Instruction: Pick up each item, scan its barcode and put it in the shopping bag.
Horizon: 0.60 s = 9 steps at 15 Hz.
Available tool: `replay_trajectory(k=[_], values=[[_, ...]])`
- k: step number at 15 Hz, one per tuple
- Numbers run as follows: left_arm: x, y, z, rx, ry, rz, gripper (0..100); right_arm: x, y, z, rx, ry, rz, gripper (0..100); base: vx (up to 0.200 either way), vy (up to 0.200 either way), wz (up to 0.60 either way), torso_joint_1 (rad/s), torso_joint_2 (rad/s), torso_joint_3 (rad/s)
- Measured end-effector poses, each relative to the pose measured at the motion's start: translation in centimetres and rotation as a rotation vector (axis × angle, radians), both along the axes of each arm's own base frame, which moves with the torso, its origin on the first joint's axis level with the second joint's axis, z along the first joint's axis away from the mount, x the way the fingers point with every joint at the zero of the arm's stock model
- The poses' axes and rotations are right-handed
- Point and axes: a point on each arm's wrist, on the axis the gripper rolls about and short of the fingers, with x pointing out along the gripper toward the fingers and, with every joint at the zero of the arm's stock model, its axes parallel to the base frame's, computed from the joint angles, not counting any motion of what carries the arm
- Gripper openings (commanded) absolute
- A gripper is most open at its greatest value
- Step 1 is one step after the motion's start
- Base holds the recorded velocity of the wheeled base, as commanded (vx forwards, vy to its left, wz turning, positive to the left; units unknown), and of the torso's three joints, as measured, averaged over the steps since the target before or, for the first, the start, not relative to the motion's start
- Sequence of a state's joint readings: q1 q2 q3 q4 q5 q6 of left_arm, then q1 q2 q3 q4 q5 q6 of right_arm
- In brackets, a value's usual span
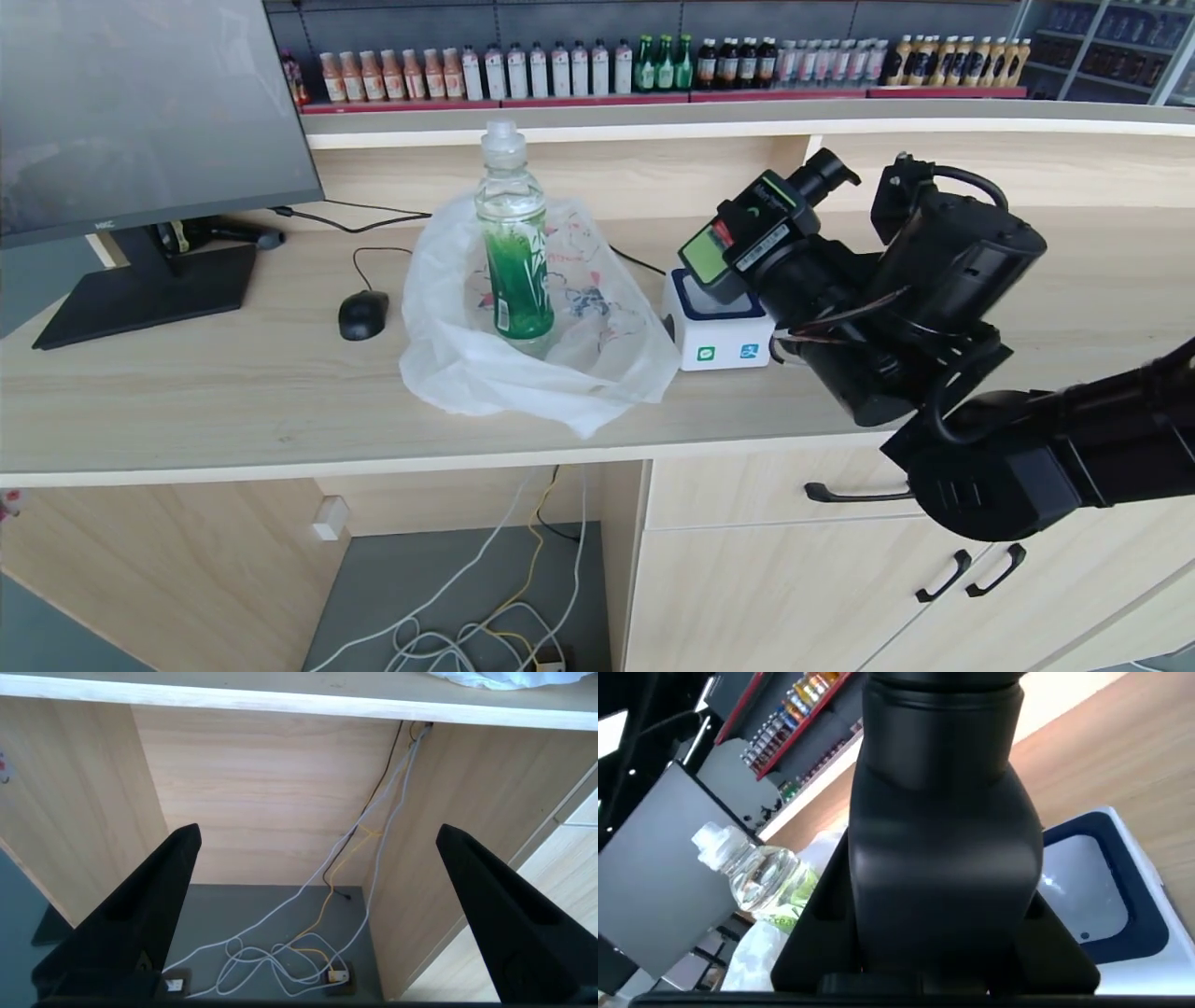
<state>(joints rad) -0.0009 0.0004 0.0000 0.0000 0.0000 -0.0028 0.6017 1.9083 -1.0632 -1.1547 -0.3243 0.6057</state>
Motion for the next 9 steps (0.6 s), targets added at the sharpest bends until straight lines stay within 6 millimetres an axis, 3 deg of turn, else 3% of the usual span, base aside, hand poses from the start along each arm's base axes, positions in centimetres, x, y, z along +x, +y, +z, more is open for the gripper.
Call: replay_trajectory(k=[9], values=[[0.0, 0.0, 0.0, 0.0, 0.0, 0.0, 100, 3.9, 1.1, -0.3, 0.193, 0.197, -0.1, 0, 0.0, 0.0, 0.0, 0.0, 0.0, 0.0]])
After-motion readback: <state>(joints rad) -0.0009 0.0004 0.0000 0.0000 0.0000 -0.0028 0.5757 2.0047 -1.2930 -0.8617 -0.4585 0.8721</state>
